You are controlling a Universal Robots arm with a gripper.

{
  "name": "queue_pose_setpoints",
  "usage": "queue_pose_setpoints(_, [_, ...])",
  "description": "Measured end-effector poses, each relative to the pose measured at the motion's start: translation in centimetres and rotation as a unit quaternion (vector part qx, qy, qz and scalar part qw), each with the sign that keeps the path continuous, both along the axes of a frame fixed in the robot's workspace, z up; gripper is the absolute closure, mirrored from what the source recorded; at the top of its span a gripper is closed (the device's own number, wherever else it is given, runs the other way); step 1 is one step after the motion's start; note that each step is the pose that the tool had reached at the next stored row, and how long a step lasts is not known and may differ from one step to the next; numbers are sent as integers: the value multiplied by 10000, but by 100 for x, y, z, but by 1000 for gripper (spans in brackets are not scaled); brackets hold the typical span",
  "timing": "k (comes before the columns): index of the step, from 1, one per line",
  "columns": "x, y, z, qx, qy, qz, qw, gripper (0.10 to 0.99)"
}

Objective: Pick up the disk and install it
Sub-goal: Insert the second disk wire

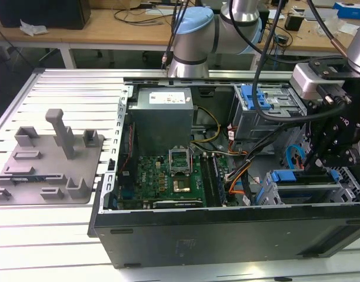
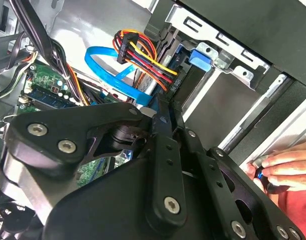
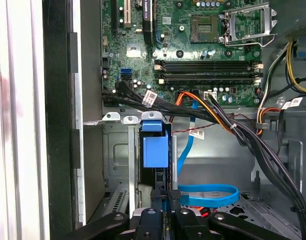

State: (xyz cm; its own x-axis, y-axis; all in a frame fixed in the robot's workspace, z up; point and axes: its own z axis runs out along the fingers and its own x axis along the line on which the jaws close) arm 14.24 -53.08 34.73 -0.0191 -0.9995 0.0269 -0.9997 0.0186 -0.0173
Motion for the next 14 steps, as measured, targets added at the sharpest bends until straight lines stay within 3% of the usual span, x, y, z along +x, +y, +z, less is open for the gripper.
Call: queue_pose_setpoints(14, [10, 13, -19, 0, 0, 7, 10000, 925])
